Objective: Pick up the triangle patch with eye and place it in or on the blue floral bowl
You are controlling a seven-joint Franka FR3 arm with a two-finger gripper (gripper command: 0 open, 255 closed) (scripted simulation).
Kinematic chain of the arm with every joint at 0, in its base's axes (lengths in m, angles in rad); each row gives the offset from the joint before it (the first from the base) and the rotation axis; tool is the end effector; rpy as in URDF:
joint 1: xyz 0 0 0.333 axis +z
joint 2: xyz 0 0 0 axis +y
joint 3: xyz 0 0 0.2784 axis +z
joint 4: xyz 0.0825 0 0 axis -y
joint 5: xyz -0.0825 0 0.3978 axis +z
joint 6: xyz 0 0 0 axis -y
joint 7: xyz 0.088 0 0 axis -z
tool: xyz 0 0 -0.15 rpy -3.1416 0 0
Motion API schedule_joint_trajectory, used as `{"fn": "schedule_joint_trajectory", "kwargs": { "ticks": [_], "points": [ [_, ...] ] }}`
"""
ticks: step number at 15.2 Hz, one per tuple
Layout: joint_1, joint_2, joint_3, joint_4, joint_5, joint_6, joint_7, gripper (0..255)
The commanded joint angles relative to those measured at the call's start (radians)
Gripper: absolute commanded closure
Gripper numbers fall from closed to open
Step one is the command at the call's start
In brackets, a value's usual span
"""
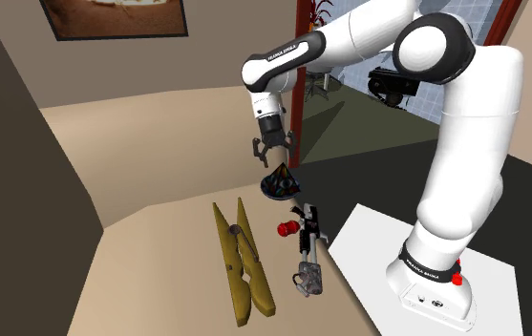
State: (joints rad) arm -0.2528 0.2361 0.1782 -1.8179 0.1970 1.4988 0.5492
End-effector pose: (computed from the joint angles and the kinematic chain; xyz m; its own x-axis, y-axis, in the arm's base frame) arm 0.5340 -0.0107 0.3046 0.6398 -0.5297 -0.5568 -0.5876 -0.8041 0.0897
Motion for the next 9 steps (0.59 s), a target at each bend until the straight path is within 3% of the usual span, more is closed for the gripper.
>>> {"fn": "schedule_joint_trajectory", "kwargs": {
  "ticks": [1,2,9],
  "points": [
    [-0.005,0.022,-0.004,0.082,-0.006,-0.062,0.005,0],
    [-0.006,0.034,-0.005,0.121,-0.009,-0.089,0.007,0],
    [-0.006,0.034,-0.005,0.121,-0.009,-0.089,0.007,0]
  ]
}}
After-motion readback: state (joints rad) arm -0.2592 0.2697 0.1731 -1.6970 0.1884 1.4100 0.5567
